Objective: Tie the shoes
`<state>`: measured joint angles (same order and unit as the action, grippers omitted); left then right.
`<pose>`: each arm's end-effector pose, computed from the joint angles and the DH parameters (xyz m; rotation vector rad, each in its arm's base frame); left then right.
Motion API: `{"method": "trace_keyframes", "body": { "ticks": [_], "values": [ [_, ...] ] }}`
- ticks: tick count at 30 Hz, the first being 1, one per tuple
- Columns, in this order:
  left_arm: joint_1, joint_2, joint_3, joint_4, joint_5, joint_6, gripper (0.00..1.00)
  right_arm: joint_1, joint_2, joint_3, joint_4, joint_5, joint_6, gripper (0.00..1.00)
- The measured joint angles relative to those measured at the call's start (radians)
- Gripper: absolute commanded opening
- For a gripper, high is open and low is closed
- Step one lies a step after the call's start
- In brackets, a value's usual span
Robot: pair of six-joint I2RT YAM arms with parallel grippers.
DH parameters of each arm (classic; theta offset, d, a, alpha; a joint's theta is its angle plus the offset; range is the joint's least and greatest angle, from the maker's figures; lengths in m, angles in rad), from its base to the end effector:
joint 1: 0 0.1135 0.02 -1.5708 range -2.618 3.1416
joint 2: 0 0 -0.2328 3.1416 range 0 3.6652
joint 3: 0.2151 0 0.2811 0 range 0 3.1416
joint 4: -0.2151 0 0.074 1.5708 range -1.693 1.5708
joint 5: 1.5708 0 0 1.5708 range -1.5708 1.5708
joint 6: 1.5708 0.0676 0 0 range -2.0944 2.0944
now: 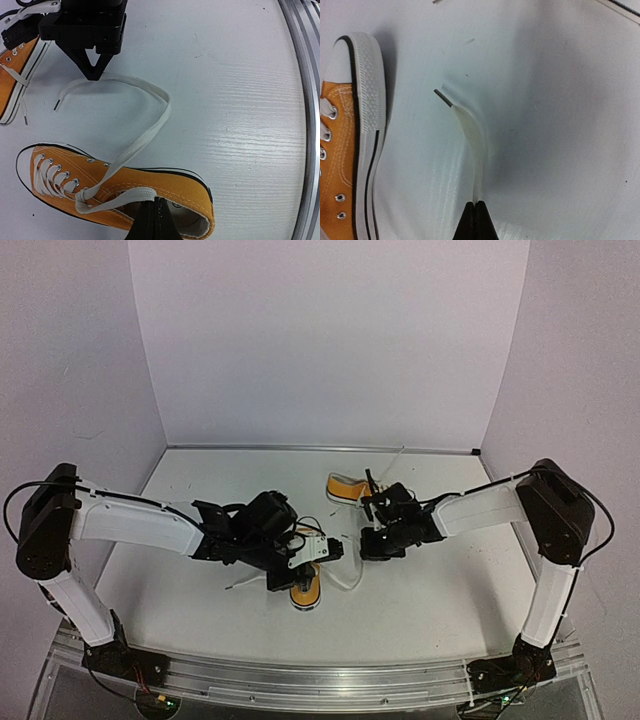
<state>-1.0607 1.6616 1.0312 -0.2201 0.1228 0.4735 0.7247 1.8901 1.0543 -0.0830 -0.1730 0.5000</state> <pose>0.1839 -0.3456 0.1259 1.7448 1.7279 -0.4120 0.2970 0.2785 0.0593 -0.3698 2.5934 0.6946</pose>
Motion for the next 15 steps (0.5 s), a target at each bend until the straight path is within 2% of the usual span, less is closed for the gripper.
{"method": "trace_keyframes", "body": {
  "ticks": [9, 15],
  "values": [
    [0.022, -0.024, 0.001, 0.023, -0.113, 0.130, 0.00, -0.005, -0.069, 0.041, -0.016, -0.038, -0.029, 0.00],
    [0.123, -0.024, 0.003, 0.050, -0.127, 0.173, 0.00, -0.014, -0.099, 0.041, -0.029, -0.050, -0.028, 0.00]
  ]
}}
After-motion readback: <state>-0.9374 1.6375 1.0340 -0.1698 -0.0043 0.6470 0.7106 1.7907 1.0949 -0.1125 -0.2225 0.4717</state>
